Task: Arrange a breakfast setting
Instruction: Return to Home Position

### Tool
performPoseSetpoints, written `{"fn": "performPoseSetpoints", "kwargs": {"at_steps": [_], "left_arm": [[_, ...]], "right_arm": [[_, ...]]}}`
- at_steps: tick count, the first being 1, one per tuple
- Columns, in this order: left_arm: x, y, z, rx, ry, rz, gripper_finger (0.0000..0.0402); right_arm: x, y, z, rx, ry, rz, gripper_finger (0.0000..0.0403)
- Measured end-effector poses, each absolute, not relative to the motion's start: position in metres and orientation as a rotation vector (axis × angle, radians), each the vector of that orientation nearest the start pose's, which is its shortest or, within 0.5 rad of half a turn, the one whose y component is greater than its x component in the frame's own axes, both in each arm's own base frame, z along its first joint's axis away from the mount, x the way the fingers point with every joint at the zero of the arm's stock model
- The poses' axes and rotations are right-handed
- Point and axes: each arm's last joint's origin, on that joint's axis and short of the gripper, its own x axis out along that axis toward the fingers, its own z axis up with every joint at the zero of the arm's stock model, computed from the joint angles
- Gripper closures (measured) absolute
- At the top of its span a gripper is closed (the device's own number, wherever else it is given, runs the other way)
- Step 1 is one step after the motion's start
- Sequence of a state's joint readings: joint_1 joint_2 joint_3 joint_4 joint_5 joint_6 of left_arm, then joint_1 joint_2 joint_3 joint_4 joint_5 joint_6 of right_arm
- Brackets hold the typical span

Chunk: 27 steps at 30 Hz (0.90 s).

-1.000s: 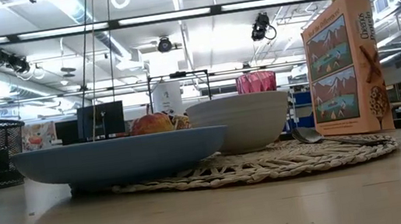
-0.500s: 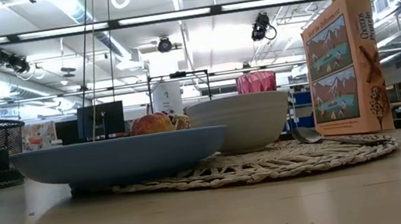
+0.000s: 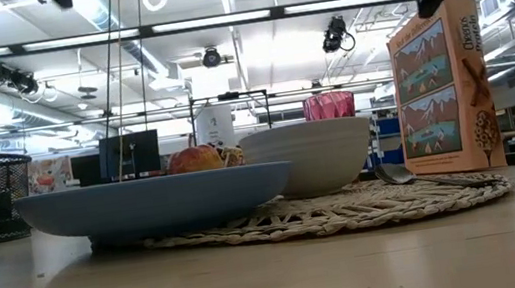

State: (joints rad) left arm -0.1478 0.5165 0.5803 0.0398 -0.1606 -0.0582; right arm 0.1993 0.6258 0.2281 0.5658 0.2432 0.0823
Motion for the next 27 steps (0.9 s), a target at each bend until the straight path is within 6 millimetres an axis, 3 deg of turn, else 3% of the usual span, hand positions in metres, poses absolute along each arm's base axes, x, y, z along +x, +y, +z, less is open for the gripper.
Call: {"fn": "performPoseSetpoints", "kwargs": {"at_steps": [10,16,20,27], "left_arm": [[0.106,-0.014,0.245,-0.085,-0.173,-0.096,0.0372],[0.101,-0.014,0.199,-0.095,-0.147,-0.102,0.0372],[0.094,-0.013,0.19,-0.111,-0.186,-0.105,0.0372],[0.092,-0.012,0.19,-0.091,-0.132,-0.097,0.0372]], "right_arm": [[0.124,0.018,0.193,0.141,-0.275,-0.039,0.037],[0.125,0.017,0.189,0.123,-0.227,-0.065,0.0369],[0.121,0.016,0.192,0.108,-0.26,-0.082,0.0369],[0.109,0.013,0.189,0.129,-0.218,-0.108,0.0369]]}}
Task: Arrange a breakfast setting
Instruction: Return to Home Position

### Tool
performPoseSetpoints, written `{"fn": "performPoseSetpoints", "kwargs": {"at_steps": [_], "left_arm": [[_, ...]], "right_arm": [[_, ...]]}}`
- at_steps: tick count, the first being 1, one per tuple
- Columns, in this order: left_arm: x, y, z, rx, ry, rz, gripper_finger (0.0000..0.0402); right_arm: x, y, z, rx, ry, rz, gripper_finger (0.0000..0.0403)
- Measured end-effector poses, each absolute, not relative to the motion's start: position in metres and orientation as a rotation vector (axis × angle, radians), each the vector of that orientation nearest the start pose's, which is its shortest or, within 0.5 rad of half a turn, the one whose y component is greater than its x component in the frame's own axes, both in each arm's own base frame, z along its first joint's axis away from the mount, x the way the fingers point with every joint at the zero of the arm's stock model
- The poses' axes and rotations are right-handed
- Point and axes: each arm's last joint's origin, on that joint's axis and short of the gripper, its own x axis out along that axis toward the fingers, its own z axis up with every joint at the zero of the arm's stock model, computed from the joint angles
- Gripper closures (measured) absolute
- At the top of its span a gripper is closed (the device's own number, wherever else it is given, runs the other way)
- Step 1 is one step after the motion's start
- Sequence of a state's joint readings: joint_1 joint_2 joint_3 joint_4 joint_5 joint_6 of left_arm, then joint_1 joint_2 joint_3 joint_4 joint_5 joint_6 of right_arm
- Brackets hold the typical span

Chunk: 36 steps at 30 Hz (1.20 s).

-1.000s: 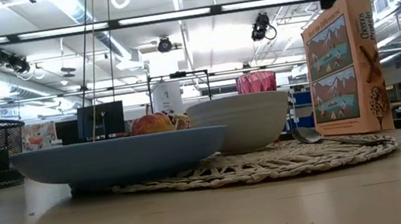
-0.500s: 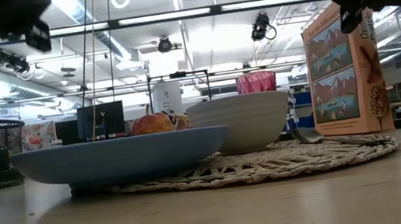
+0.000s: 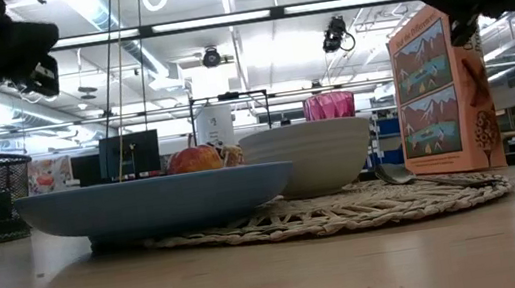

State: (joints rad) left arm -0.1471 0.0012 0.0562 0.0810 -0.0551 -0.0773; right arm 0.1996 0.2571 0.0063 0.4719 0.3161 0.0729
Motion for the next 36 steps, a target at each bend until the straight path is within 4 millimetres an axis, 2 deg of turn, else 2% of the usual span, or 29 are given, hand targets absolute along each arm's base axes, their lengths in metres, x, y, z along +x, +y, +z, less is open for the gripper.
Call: {"fn": "performPoseSetpoints", "kwargs": {"at_steps": [6,11,16,20,24,30,36], "left_arm": [[0.093,-0.012,0.189,-0.077,-0.124,-0.095,0.0372],[0.093,-0.012,0.189,-0.055,-0.132,-0.079,0.0372],[0.095,-0.012,0.183,-0.032,-0.182,-0.073,0.0372],[0.095,-0.012,0.185,-0.003,-0.201,-0.07,0.0372],[0.095,-0.012,0.183,-0.008,-0.177,-0.071,0.0372],[0.096,-0.012,0.18,0.026,-0.151,-0.065,0.0372],[0.096,-0.012,0.177,0.032,-0.122,-0.058,0.0372]], "right_arm": [[0.094,0.01,0.188,0.137,-0.236,-0.112,0.0369],[0.092,0.009,0.187,0.118,-0.097,-0.114,0.0369],[0.096,0.011,0.171,0.15,-0.063,-0.081,0.0369],[0.097,0.009,0.171,0.089,-0.057,-0.087,0.0369],[0.096,0.001,0.172,0.057,-0.071,-0.187,0.0369],[0.098,-0.003,0.168,0.078,-0.032,-0.106,0.0369],[0.101,-0.006,0.165,0.049,0.008,-0.172,0.0369]]}}
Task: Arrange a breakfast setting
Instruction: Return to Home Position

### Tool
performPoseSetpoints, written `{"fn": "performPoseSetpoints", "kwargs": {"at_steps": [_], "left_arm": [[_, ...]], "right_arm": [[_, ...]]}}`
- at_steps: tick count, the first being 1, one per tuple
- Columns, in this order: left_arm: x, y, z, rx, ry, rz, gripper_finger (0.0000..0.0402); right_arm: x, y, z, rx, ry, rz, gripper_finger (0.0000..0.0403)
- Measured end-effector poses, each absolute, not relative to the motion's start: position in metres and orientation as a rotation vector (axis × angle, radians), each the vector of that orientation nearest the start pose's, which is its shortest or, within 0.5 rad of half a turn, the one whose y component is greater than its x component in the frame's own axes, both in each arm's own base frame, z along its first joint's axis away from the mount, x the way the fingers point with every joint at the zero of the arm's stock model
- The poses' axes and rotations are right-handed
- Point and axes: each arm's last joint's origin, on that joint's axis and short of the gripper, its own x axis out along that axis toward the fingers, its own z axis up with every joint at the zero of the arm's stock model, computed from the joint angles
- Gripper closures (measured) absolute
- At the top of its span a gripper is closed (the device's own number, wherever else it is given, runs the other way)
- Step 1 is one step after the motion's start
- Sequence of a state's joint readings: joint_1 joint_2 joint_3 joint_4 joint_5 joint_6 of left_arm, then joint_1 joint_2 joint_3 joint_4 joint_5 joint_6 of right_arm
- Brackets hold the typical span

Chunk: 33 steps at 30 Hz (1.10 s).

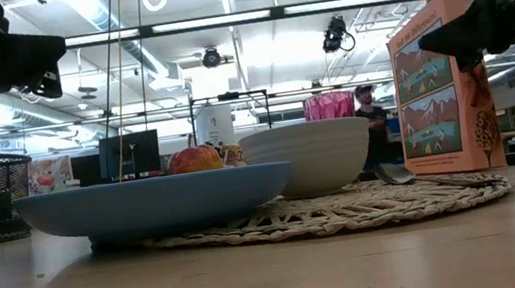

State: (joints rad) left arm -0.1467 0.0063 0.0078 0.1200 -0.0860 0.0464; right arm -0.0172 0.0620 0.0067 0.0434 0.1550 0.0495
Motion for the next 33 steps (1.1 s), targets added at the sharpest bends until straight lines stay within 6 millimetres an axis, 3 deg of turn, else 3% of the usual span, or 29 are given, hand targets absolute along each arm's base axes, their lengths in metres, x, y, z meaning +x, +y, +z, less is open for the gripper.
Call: {"fn": "performPoseSetpoints", "kwargs": {"at_steps": [33], "left_arm": [[0.0967,-0.0128,0.1697,0.055,-0.049,-0.093,0.0372]], "right_arm": [[0.1031,-0.0039,0.1628,0.072,0.035,-0.155,0.0369]]}}
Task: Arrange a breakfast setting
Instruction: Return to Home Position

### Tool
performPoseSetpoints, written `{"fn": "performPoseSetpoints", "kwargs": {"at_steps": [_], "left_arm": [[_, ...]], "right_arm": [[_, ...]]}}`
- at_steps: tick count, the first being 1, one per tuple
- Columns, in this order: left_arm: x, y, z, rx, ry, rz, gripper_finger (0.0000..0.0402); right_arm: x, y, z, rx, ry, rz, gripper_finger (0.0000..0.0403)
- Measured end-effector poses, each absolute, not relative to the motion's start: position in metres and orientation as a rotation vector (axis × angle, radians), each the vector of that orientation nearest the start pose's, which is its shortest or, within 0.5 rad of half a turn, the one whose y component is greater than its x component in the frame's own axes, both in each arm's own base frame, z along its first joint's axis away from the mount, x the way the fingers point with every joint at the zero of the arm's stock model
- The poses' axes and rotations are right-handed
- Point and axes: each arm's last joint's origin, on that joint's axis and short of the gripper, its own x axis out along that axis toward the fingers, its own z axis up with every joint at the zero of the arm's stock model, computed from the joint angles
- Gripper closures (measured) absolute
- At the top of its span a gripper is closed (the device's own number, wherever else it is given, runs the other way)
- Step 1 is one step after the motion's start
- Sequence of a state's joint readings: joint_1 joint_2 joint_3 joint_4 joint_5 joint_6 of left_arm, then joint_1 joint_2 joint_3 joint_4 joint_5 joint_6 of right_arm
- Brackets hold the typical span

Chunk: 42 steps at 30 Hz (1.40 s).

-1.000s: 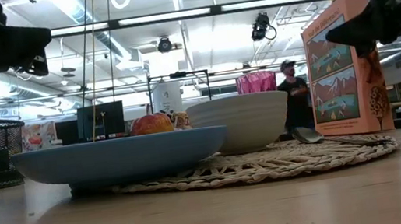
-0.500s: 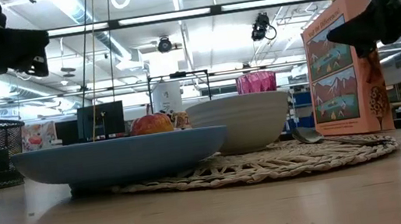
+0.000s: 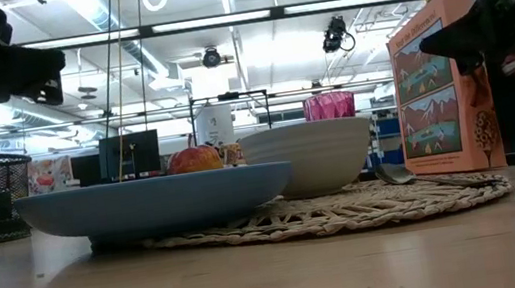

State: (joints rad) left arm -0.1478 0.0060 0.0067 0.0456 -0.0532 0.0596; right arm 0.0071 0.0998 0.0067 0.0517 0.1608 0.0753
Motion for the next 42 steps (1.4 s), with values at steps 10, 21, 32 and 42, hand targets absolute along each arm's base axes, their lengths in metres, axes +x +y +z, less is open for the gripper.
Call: {"fn": "performPoseSetpoints", "kwargs": {"at_steps": [10,21,32,42], "left_arm": [[0.0967,-0.0126,0.1711,0.005,-0.061,-0.085,0.0372],[0.0966,-0.0125,0.1717,0.004,-0.068,-0.082,0.0372],[0.0966,-0.0125,0.1719,0.004,-0.07,-0.081,0.0372],[0.0973,-0.0045,0.1689,0.029,-0.038,-0.026,0.0372]], "right_arm": [[0.1031,-0.0039,0.1627,0.072,0.036,-0.155,0.0369],[0.1031,-0.0039,0.1627,0.072,0.036,-0.156,0.0369],[0.1031,-0.0039,0.1627,0.072,0.036,-0.156,0.0369],[0.1031,-0.004,0.1627,0.072,0.037,-0.156,0.0369]]}}
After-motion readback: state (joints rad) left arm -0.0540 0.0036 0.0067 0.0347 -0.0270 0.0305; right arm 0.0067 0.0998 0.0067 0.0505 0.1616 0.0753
